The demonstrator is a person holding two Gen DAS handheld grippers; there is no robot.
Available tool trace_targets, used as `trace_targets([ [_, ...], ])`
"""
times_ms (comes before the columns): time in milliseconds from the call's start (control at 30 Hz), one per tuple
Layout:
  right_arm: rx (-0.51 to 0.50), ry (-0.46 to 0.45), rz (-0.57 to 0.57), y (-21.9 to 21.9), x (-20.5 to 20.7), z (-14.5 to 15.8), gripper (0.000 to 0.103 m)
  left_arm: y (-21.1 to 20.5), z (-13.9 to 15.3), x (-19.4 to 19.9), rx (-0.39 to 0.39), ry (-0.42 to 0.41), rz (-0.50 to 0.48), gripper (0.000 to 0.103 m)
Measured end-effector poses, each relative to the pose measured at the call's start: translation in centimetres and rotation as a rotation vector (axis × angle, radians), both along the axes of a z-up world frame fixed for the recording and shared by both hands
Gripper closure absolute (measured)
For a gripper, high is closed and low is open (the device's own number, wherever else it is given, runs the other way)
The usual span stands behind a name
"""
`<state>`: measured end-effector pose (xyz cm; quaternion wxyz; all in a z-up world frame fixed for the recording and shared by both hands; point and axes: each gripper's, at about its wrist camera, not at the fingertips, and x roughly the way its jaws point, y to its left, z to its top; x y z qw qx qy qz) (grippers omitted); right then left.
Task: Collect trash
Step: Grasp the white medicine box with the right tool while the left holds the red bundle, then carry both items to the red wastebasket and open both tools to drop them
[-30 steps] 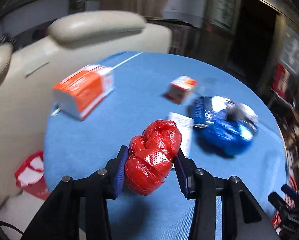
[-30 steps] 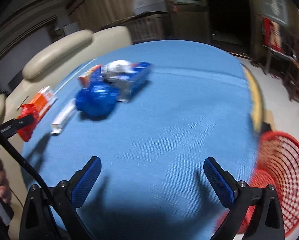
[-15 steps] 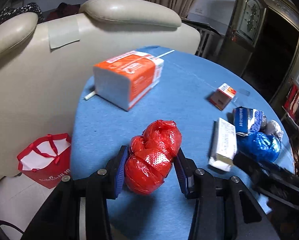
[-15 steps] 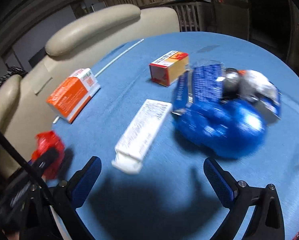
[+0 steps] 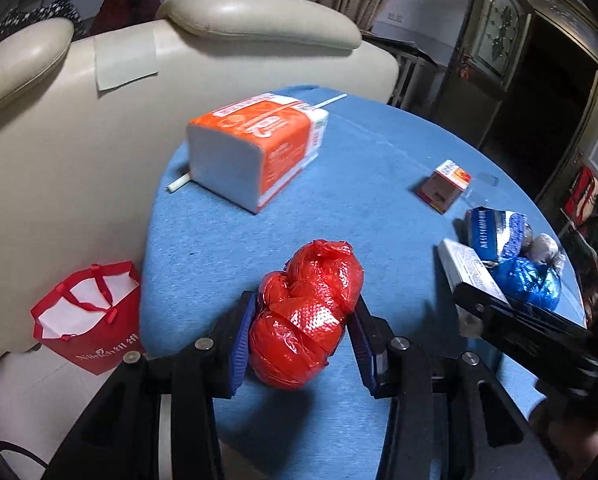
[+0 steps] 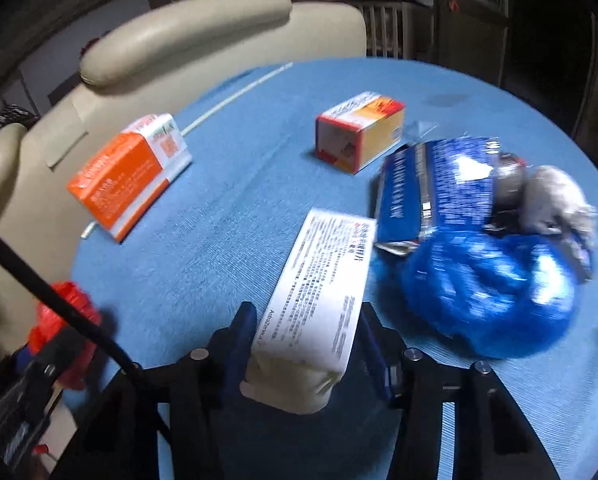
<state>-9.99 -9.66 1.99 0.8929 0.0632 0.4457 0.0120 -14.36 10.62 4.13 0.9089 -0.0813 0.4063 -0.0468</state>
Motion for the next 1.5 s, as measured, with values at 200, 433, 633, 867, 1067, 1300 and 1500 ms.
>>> trace_targets([
  [200, 0.017, -0.089, 0.04, -1.8, -5.3, 2.3, 0.054, -3.7, 1.0, -0.9, 0.023, -0.021, -0.07, 0.056],
  [433, -0.015, -0.054, 0.048, -5.0, -8.7, 0.8, 0.056, -7.0, 1.8, -2.7, 0.069, -0.043, -0.108, 0.056],
  [633, -0.02, -0.019, 0.014, -7.6, -9.0, -0.5, 0.036, -8.5, 1.3, -3.6, 0.091, -0.017, -0.114, 0.056],
  [867, -0.094, -0.015, 0.118, -5.7, -7.7, -1.0, 0.054, -8.7, 2.0, -3.9, 0.124, -0.036, -0.125, 0.056],
  [1067, -0.024, -0.075, 0.091, -7.5, -10.3, 0.9, 0.055, -9.6, 2.1, -4.1, 0.122, -0.035, -0.15, 0.056],
  [1300, 0.023, -0.124, -0.003, -10.8, -14.1, 2.2, 0.055, -13.4, 2.4, -5.2, 0.14, -0.044, -0.243, 0.056],
  [1500, 0.029, -0.151, -0.123, -15.3, -16.3, 2.7, 0.055, -18.8, 3.1, -6.3, 0.153, -0.058, -0.366, 0.056],
])
